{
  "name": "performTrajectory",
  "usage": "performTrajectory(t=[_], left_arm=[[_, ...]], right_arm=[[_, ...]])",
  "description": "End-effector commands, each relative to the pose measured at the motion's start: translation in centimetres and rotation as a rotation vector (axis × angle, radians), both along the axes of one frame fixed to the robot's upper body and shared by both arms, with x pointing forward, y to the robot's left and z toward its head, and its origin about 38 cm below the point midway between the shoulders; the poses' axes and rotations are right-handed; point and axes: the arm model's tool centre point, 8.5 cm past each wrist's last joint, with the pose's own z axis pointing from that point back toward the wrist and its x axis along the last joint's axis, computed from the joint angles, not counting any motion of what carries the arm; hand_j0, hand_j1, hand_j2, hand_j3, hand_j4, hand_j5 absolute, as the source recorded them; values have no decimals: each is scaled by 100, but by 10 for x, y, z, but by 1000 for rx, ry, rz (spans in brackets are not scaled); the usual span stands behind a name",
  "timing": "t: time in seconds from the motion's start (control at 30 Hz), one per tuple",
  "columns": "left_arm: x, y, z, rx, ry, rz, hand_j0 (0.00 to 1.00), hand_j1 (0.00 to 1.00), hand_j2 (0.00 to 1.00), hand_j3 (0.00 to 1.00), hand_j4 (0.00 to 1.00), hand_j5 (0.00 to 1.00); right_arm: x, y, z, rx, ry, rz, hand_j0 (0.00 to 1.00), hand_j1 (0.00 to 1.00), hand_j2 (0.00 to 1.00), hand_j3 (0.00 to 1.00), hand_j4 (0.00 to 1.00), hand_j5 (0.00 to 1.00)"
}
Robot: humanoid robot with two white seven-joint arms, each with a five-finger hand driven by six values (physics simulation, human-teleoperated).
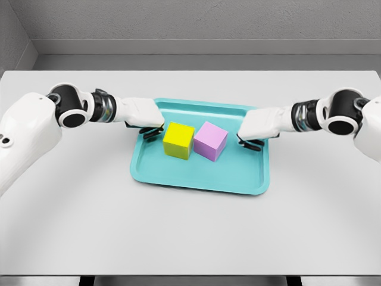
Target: Push two cubes
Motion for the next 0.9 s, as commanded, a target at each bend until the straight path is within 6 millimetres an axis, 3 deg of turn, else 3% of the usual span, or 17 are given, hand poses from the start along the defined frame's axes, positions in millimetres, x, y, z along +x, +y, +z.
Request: performTrajectory(t=[0.0,0.1,0.2,0.3,0.43,0.57,0.67,0.87], left_arm=[[-4,1,6,-8,-11,-15,1,1,1,1,1,1],[-5,5,7,-12,-6,-11,1,1,1,1,1,1],[-16,1,10,-24,2,-53,1,1,1,1,1,1],[-16,1,10,-24,2,-53,1,1,1,1,1,1],[-16,1,11,-24,0,-53,1,1,1,1,1,1],[-16,2,12,-25,-2,-52,2,2,2,2,2,2],[-8,40,26,-24,-18,25,2,2,2,2,2,2],[-9,38,26,-27,-17,19,2,2,2,2,2,2]], right_arm=[[0,-2,-13,-23,29,-10,0,0,0,0,0,0],[7,6,-18,-19,39,-19,0,0,0,0,0,0],[26,-11,-5,-26,17,-86,0,0,0,0,0,0],[37,-11,3,-25,4,-108,0,0,0,0,0,0],[60,26,14,-14,-22,-97,0,0,0,0,0,0],[65,33,12,-13,-16,-104,0,0,0,0,0,0],[67,39,13,-22,-23,-100,0,0,0,0,0,0],[70,54,7,-28,-11,-94,0,0,0,0,0,0]])
